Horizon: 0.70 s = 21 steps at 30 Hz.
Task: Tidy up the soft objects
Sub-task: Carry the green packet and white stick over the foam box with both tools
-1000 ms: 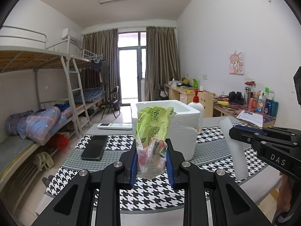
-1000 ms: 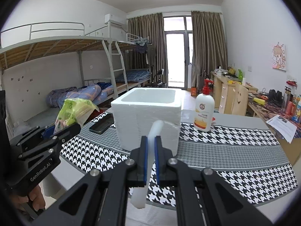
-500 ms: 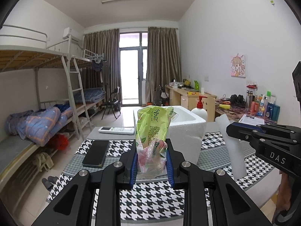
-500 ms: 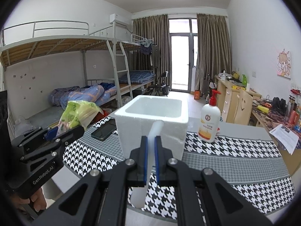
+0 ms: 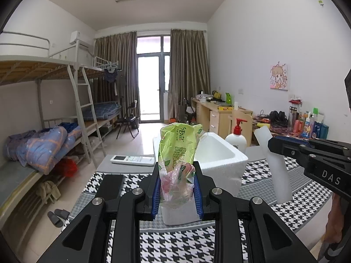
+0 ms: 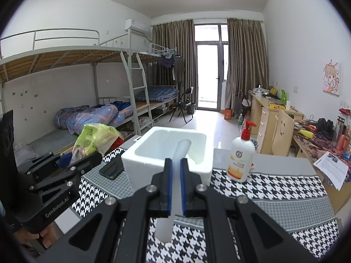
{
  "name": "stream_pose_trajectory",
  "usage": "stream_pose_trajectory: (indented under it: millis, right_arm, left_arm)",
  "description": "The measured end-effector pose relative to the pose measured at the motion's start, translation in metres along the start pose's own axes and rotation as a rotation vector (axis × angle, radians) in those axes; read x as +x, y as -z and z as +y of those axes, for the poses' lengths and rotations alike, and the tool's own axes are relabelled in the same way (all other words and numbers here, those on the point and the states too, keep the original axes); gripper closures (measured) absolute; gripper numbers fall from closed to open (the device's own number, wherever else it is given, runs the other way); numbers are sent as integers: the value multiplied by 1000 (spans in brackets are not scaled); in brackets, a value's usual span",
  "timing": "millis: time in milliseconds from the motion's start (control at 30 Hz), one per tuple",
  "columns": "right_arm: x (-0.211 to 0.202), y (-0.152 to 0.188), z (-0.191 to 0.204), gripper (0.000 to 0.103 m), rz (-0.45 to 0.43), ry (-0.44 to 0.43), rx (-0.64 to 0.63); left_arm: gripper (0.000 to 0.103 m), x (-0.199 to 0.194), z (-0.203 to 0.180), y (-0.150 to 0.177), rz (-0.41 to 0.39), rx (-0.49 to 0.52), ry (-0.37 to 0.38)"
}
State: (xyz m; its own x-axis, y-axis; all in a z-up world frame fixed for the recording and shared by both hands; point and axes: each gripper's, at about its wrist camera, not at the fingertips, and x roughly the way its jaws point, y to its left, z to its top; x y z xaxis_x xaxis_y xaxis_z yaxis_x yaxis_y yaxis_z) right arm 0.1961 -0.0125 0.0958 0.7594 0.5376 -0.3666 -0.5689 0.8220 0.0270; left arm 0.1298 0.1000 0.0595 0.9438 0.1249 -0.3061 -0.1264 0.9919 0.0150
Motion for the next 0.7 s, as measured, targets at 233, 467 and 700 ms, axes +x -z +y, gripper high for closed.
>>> stream_pose_trajectory:
  millis: [233, 467, 700]
  right_arm:
    - [10, -11, 1, 94, -5, -3, -9]
    - [23, -22, -2, 94, -7, -3, -14]
    - [38, -29, -7, 94, 5, -9, -1]
  left_arm:
    - [76, 15, 5, -16, 1, 4, -3]
    - [76, 29, 9, -25, 4, 0, -16]
    - [76, 43, 8, -35, -1, 11, -12]
